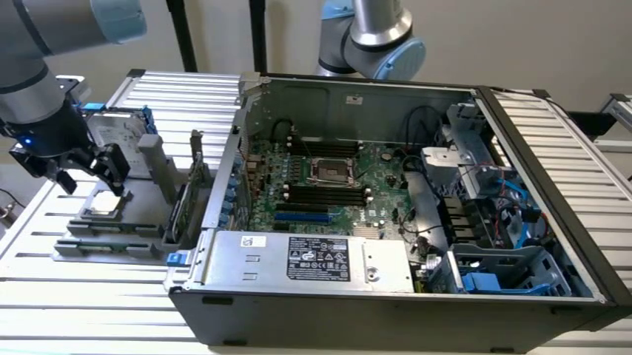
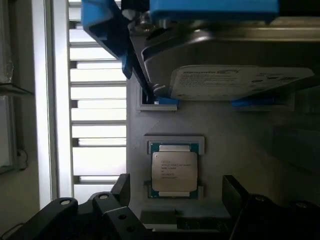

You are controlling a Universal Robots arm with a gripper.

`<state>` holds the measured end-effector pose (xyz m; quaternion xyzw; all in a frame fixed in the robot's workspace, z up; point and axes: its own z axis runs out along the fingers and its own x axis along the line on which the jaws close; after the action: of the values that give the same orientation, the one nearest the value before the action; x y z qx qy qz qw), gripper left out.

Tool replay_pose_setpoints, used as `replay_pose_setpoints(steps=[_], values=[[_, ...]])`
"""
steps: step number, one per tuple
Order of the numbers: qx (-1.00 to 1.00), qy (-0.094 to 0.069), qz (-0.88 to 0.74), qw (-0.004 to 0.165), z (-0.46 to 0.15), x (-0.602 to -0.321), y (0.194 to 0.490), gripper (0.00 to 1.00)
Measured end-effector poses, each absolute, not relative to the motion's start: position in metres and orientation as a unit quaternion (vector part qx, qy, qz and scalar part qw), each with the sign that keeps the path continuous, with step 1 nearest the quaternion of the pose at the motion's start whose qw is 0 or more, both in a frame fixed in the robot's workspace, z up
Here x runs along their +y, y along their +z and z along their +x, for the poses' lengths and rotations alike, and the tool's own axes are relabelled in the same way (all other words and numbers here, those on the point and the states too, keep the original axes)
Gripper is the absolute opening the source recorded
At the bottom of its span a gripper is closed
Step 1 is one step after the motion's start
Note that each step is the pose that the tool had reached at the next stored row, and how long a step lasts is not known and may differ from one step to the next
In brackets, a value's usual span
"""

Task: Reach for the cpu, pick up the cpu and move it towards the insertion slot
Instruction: 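Pick up the cpu and move it towards the insertion slot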

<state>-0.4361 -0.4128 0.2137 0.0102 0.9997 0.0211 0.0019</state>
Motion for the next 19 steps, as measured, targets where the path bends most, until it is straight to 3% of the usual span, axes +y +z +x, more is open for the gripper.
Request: replay_pose_setpoints(steps=[19], values=[[1.0,0.021,0.01,0.002,-0.436,-0.413,0.193,0.83]])
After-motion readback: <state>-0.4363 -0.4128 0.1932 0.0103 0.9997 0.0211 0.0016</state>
